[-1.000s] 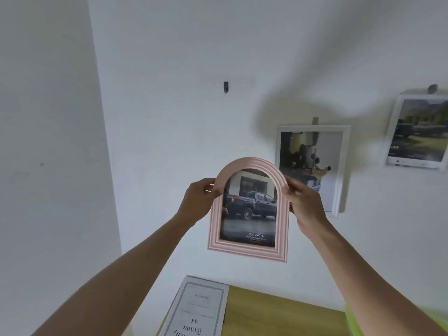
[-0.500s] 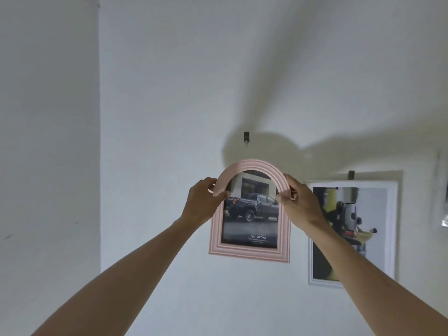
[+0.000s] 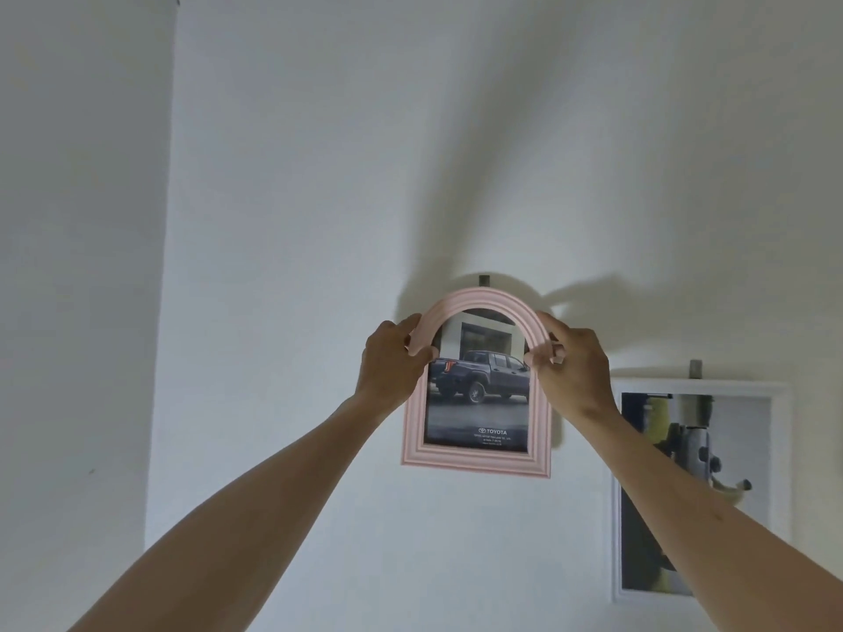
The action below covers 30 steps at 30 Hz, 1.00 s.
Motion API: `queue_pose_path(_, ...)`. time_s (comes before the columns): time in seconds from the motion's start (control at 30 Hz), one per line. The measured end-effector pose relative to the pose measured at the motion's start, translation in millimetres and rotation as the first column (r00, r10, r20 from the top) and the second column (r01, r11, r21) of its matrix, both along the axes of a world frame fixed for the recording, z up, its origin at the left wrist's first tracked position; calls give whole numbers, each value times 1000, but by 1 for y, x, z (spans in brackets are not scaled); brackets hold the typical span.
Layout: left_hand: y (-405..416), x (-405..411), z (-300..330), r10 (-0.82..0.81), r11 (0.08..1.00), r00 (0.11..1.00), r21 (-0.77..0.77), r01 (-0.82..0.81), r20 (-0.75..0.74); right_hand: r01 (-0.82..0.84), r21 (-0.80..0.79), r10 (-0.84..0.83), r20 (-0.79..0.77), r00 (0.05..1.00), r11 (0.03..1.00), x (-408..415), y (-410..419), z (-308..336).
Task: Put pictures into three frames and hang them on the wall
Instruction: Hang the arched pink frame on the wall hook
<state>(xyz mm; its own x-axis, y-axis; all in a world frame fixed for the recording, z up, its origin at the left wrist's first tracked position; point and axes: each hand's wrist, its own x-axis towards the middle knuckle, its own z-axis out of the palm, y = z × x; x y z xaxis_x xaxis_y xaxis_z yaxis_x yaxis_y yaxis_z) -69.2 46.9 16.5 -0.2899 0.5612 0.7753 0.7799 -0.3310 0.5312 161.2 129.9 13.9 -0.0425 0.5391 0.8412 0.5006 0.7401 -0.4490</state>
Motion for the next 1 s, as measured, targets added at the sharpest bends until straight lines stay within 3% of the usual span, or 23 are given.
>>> queue_pose_path(0.33,18,-5,-4,51,999,990,24,-48,-133,137,73,-142,70,987,988,-8,4,-10)
queue_pose_path(0.47,17,-4,-4,154,988,967,32,-151,-203,187,120,-197,81,977,975,-12,4,-16)
queue_pose_path(1.0,19,-6,-12,141,989,971,73,-129,-194,123,146,-132,57,990,982,-9,8,-24)
